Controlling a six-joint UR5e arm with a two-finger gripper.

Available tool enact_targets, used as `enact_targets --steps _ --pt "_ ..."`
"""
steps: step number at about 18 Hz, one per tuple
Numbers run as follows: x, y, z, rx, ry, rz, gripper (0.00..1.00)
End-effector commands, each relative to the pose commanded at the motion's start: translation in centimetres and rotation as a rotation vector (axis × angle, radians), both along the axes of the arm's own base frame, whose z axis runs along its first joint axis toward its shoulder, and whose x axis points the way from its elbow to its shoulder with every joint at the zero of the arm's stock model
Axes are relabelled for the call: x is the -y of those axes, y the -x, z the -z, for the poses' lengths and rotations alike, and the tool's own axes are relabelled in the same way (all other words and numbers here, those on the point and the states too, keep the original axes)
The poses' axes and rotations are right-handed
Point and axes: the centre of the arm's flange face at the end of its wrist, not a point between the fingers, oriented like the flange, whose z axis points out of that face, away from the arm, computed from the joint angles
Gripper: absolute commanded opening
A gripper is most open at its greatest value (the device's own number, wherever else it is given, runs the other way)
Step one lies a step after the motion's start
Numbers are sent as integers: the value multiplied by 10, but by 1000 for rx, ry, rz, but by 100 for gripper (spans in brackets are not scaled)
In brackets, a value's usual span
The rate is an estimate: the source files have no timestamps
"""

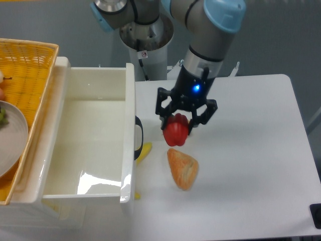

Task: Place the red pepper in the upper white drawer
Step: 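Lift the red pepper and carry it over the open white drawer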

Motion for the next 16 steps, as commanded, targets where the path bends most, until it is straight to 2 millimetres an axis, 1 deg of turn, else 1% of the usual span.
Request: enact_targets --steps 2,3,5,13,16 --pt "3 -9 -10 -9 -8 5 48" --pt "0 -17 -12 -9 -7 16 48" --pt "-2 -24 -10 11 7 26 48" --pt "-22 -63 2 67 53 101 48" --pt "-27 -72 4 78 61 120 48"
